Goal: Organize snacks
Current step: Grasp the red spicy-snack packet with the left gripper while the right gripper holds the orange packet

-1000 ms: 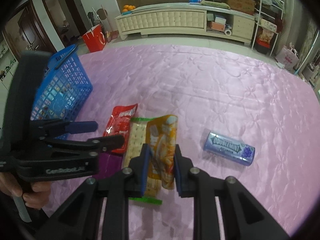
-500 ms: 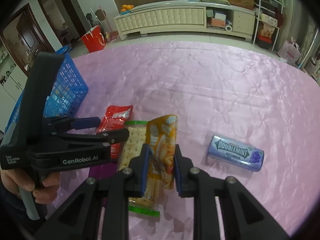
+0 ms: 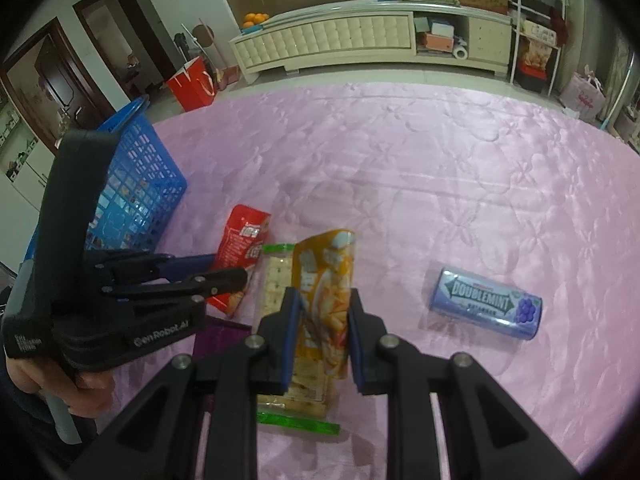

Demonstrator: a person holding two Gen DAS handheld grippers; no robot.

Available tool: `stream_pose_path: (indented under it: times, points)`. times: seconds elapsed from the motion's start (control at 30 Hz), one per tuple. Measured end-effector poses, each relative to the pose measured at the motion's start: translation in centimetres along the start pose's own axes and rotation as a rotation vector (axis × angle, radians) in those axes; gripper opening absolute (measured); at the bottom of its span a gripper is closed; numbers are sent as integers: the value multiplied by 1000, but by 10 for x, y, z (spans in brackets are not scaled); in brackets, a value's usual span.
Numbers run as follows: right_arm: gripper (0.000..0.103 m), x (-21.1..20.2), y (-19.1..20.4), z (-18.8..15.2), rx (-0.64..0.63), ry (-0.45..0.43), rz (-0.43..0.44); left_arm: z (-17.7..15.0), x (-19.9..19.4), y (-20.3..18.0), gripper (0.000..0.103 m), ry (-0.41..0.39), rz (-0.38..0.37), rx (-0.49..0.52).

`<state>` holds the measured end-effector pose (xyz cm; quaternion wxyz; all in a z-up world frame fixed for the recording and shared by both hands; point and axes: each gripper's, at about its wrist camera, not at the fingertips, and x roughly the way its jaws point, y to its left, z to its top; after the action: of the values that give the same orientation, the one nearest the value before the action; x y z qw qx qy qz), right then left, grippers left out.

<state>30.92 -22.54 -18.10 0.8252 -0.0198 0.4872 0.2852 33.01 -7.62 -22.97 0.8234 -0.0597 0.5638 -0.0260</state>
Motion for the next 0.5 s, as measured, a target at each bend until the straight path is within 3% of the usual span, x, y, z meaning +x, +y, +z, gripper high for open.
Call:
stream_pose_path:
  times: [0.13,0.5]
  points:
    - [27,-1,2,0,2,0,3,-4,-2,-6,0,-11,32,32]
    - [26,-29,11,1,4,-21,-17,-8,-48,-1,0,-100,-8,14]
